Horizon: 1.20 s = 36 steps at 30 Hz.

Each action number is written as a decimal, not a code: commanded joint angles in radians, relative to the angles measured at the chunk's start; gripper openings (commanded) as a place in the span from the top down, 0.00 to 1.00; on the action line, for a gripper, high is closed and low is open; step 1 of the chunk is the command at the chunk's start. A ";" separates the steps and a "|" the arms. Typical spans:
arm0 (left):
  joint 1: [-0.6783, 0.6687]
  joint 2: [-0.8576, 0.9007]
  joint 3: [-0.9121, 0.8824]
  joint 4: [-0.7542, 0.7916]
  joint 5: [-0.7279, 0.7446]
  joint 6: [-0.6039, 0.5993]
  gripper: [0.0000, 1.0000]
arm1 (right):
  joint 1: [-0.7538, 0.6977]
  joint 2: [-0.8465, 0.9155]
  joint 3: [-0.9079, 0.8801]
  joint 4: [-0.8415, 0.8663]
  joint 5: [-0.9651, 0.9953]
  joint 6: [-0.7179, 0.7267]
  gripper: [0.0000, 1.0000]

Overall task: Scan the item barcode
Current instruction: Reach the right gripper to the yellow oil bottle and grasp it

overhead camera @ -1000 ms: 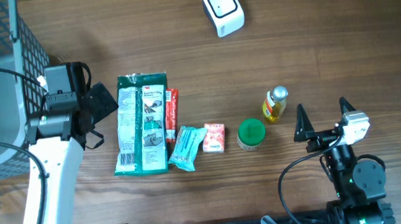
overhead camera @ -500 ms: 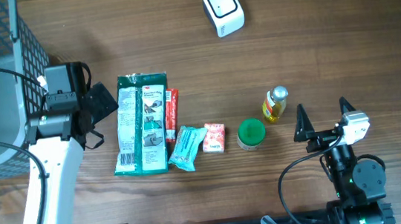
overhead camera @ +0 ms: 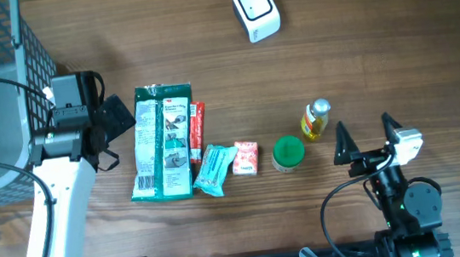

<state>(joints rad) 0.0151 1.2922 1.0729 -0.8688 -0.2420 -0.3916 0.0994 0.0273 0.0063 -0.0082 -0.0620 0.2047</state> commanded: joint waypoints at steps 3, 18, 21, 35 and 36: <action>0.004 0.006 0.009 0.000 -0.013 -0.013 0.00 | -0.005 0.003 0.092 -0.161 -0.063 0.023 0.00; 0.004 0.006 0.009 0.000 -0.013 -0.013 0.00 | -0.005 0.442 0.958 -0.798 -0.009 -0.022 0.00; 0.004 0.006 0.009 0.000 -0.013 -0.013 0.00 | -0.005 0.715 1.270 -1.099 -0.018 -0.021 0.00; 0.004 0.006 0.009 0.000 -0.013 -0.013 0.00 | 0.008 1.289 1.458 -1.378 -0.097 -0.126 0.21; 0.004 0.006 0.009 0.000 -0.013 -0.013 0.00 | 0.021 1.314 1.448 -1.372 -0.097 -0.126 0.22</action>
<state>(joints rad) 0.0151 1.2930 1.0725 -0.8715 -0.2424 -0.3920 0.0978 1.2819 1.4818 -1.3838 -0.1356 0.1059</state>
